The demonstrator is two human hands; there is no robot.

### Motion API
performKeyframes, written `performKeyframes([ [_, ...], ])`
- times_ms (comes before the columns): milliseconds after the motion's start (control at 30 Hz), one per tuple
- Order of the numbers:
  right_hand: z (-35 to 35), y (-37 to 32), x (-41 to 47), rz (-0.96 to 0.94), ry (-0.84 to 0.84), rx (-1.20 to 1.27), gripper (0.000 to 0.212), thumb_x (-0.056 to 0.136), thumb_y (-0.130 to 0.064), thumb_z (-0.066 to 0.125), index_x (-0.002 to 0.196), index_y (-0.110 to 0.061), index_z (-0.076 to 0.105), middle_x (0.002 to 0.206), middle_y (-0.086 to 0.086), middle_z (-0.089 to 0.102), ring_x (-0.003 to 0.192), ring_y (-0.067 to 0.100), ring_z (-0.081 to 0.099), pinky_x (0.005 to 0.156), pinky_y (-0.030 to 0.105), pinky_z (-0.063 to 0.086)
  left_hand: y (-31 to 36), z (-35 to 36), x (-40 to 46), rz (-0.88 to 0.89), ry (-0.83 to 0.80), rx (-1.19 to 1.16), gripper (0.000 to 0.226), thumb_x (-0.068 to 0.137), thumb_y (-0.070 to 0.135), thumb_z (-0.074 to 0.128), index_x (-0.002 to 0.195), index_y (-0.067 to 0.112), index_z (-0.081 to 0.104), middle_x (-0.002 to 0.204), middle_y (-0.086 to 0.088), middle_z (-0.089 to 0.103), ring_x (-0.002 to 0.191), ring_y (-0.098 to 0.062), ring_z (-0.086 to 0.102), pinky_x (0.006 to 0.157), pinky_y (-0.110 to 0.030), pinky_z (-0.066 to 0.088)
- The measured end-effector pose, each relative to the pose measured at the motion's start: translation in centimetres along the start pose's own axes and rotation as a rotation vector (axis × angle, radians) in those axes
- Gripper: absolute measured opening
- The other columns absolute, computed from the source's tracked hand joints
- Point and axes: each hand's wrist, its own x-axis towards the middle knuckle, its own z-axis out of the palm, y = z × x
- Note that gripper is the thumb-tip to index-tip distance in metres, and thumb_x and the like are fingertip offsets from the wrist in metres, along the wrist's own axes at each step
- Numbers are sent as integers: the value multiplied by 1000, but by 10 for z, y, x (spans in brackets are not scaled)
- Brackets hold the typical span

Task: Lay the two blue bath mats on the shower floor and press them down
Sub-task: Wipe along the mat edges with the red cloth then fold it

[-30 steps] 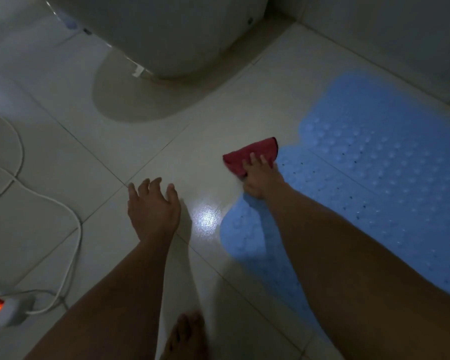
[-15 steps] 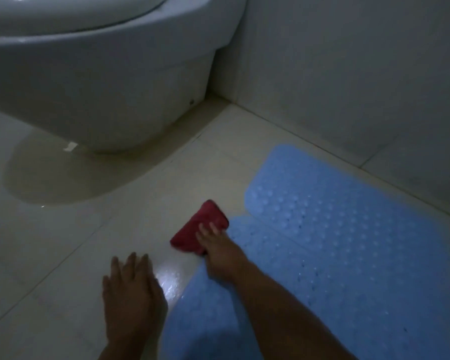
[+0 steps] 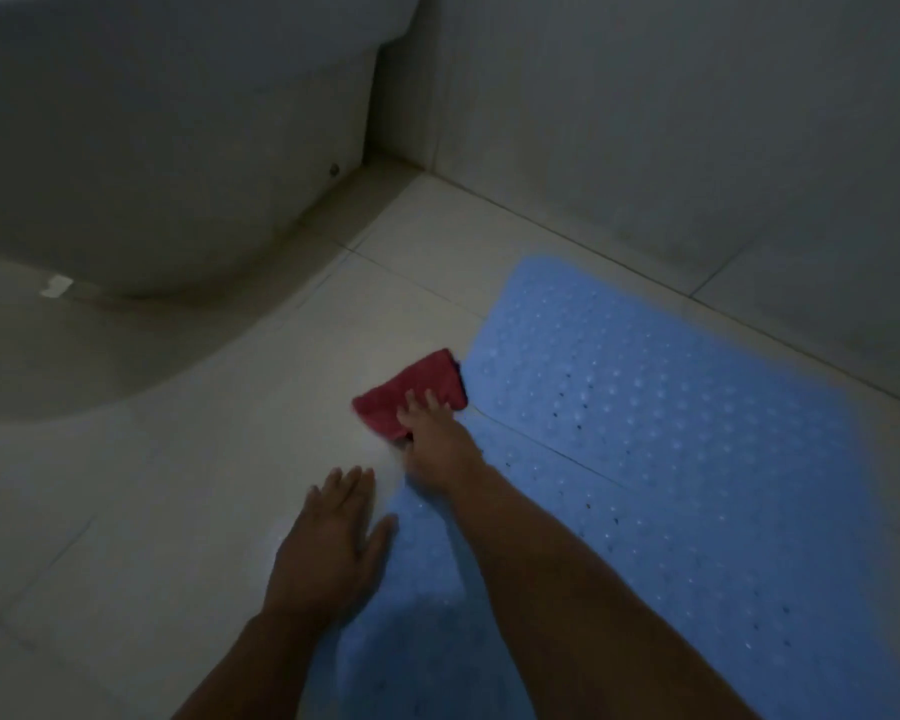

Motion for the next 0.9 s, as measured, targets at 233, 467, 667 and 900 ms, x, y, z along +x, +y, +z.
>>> performKeyframes([
  [233,-77,-120,-149,117,-522,529,35,84,5,50,109,0,74,103,21,73,87,30,69,80,27,49,65,-146,-49,-517,149,-367,38,103,23,53,140,14,60,149,-11,54,146,-31,39,119,-44,32],
  [467,-318,-137,-316,376,-353,952,26,78,-3,58,83,-20,77,74,-8,73,64,-2,63,72,24,54,255,-339,-120,-577,-181,-655,19,93,25,73,84,41,79,93,11,79,90,-3,70,79,-15,49],
  [667,-539,-136,-469,523,-134,1152,28,81,10,55,75,-4,78,66,18,69,57,28,67,55,29,55,468,-507,-143,-279,-334,-621,20,77,42,86,79,24,78,78,11,77,78,1,71,74,-16,53],
  [900,-705,-128,-611,458,440,1095,9,82,10,71,89,8,67,85,23,72,84,31,72,67,26,58,662,-629,-166,58,-409,-444,18,84,28,62,81,16,74,80,-2,75,77,-17,72,77,-38,61],
])
